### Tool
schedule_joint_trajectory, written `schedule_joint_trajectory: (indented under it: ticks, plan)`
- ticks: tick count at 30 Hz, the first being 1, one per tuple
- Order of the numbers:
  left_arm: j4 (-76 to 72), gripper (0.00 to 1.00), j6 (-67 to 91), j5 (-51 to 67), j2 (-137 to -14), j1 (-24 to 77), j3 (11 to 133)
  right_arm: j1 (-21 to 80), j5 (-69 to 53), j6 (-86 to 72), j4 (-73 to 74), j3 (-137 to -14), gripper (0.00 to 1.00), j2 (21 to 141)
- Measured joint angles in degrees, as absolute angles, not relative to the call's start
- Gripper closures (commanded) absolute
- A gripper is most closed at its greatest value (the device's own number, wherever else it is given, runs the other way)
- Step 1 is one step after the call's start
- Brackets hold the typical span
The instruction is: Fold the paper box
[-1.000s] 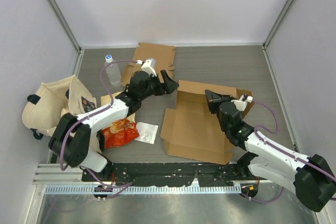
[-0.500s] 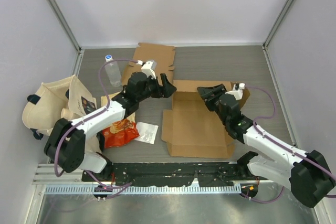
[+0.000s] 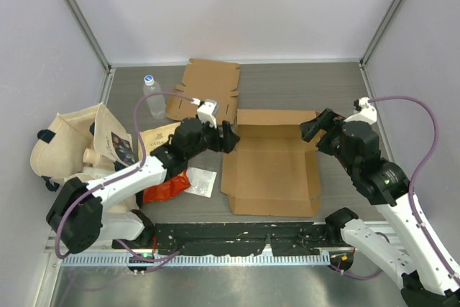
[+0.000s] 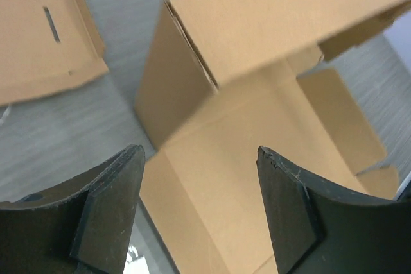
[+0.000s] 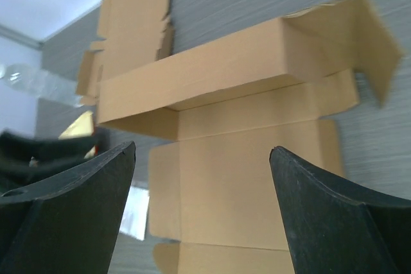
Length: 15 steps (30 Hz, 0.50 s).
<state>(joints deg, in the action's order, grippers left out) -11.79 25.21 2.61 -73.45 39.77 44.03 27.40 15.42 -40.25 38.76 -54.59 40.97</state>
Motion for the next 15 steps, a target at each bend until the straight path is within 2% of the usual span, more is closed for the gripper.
schedule_joint_trajectory:
  ticks: [3, 7, 15]
  plan:
    - [-12.71, 0.23, 23.35, -2.35, -71.57, 44.66, 39.55, 26.0, 19.16, -39.16, 41.28, -54.89, 0.1, 40.93]
    - [-18.57, 0.29, 20.47, -10.41, -73.45, 50.02, 35.97, 23.7, 21.04, -36.47, 41.65, -52.6, 0.12, 44.71]
    - [-34.5, 0.32, 13.63, -28.73, -90.96, 55.48, 36.16, 14.17, 15.03, -30.98, 37.58, -53.36, 0.13, 53.91]
